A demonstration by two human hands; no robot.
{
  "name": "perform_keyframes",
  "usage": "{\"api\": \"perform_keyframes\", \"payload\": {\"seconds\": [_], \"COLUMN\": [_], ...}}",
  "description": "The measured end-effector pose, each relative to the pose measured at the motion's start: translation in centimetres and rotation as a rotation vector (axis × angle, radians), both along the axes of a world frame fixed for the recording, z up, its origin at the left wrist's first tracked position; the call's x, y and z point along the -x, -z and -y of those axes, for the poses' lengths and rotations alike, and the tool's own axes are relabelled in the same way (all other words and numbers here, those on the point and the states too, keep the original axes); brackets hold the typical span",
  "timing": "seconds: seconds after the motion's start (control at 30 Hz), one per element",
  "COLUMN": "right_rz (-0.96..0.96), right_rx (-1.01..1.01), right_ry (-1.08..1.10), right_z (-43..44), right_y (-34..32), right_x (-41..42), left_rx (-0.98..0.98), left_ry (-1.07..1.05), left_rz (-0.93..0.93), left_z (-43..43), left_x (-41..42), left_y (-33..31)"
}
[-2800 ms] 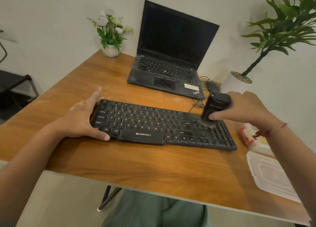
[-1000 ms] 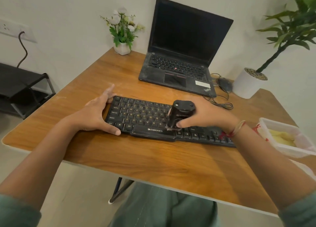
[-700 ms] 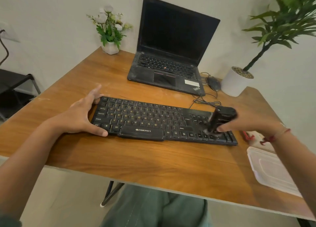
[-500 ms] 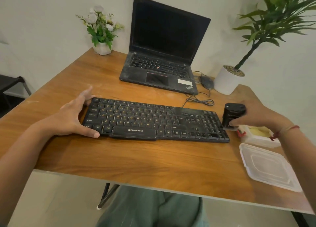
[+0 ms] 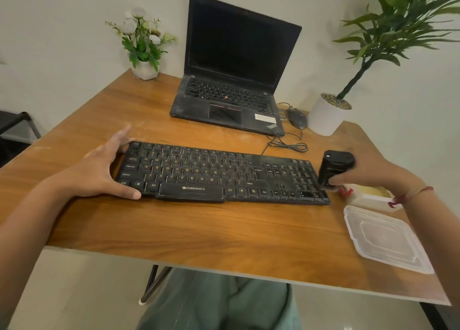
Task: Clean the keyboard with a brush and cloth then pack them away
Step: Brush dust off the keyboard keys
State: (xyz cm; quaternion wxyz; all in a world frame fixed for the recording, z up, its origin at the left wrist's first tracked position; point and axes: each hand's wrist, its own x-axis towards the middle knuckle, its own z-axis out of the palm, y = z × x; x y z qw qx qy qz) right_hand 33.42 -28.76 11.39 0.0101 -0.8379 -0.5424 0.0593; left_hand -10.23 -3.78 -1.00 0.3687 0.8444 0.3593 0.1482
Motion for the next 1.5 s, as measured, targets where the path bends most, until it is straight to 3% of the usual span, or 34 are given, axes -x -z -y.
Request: {"api": "perform_keyframes", "payload": {"seconds": [0.07,0.13,0.27,0.4,0.57,0.73,0.77,0.9,1.03,1.3,1.5], "right_rz": [-0.148,-0.35,-0.418,-0.261,-0.076,0.055,0.035,-0.468,-0.661,-0.743,-0.632], "right_rx": [-0.098,-0.066,0.012,-0.02,0.141,0.04,-0.016,-0.122,-0.2,-0.193,-0.211], "right_ry": [-0.048,-0.08,-0.095,-0.03,0.112,-0.01,-0.065,-0.309,-0.473,-0.547,-0.592], "right_z": [-0.5,-1.0,-1.8,-0.8,0.3,-1.1,-1.5,-4.0,-7.3,-14.4,-17.9], "right_y": [-0.5,-0.5,1.1,0.6,0.0,-1.1,-1.5,-2.9,-2.5,2.8,4.8], "right_x": [2.5,4.5,3.8,2.1,-0.6,1.4,2.5,9.7,13.0,23.2,28.7], "left_rx": [-0.005,-0.011,-0.016,-0.019,-0.025,-0.027,-0.032,-0.029,-0.034,-0.108,-0.107], "left_ry": [0.0,-0.002,-0.005,-0.003,-0.003,0.003,0.004,0.002,0.01,0.071,0.102], "left_rz": [0.003,-0.003,-0.016,-0.022,-0.019,-0.035,-0.039,-0.045,-0.041,-0.134,-0.006], "left_z": [0.0,0.1,0.3,0.2,0.2,0.3,0.3,0.3,0.3,0.1,0.2], "left_x": [0.0,0.0,0.0,0.0,-0.1,-0.1,-0.1,0.1,0.2,0.2,0.2], "left_y": [0.0,0.0,-0.1,-0.1,-0.1,-0.3,-0.2,-0.2,-0.1,-0.4,-0.4]}}
